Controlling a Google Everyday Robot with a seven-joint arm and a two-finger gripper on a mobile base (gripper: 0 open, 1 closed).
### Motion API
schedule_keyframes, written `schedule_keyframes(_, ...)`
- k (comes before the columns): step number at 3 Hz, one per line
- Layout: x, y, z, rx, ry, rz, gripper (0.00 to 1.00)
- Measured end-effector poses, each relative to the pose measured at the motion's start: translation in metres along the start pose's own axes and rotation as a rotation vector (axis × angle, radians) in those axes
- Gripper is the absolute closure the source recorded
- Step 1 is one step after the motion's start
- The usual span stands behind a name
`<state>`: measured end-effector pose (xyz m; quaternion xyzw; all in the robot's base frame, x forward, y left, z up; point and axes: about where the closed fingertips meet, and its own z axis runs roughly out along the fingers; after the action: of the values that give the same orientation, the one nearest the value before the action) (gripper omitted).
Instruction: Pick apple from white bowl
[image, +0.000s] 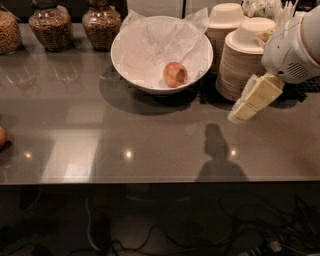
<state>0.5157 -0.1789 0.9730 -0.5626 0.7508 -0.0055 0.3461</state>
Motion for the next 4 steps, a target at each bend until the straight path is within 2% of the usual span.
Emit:
schedule_keyframes(1, -0.024, -0.031, 0.024, 0.066, -0.074, 0.002, 0.0)
schedule_keyframes(2, -0.043, -0.057, 0.049, 0.098, -0.1, -0.006, 0.0)
schedule_keyframes(3, -0.064, -0.077, 0.074, 0.105, -0.108, -0.019, 0.0)
schedule_keyframes(4, -0.104, -0.1, 0.124, 0.085, -0.115, -0.036, 0.0)
